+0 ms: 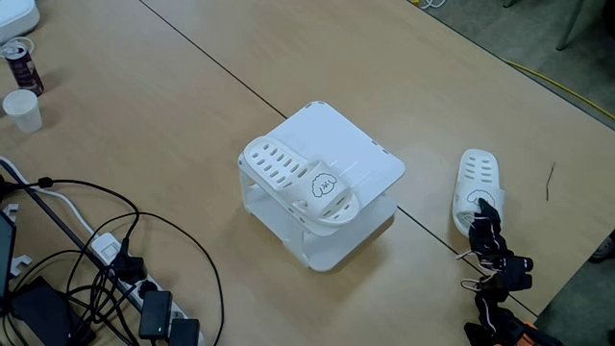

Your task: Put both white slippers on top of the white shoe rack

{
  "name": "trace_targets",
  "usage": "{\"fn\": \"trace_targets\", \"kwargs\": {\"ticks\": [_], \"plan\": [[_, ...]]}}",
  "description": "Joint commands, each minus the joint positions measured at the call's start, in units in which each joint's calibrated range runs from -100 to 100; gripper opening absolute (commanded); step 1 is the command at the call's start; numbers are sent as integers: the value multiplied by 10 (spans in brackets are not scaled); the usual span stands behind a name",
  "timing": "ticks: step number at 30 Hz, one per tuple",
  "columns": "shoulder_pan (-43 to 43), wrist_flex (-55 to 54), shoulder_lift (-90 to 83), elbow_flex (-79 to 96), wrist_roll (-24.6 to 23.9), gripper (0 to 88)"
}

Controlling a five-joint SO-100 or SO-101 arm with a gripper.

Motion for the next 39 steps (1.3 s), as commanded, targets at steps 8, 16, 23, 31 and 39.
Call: {"fn": "trace_targets", "kwargs": {"ticks": [8, 16, 23, 31, 39], "plan": [[-16, 4, -147, -119, 4, 8], [-57, 24, -160, -241, 4, 8], [-122, 134, -151, -396, 4, 8], [-184, 239, -66, -552, 4, 8], [-251, 266, 56, -701, 4, 8]]}}
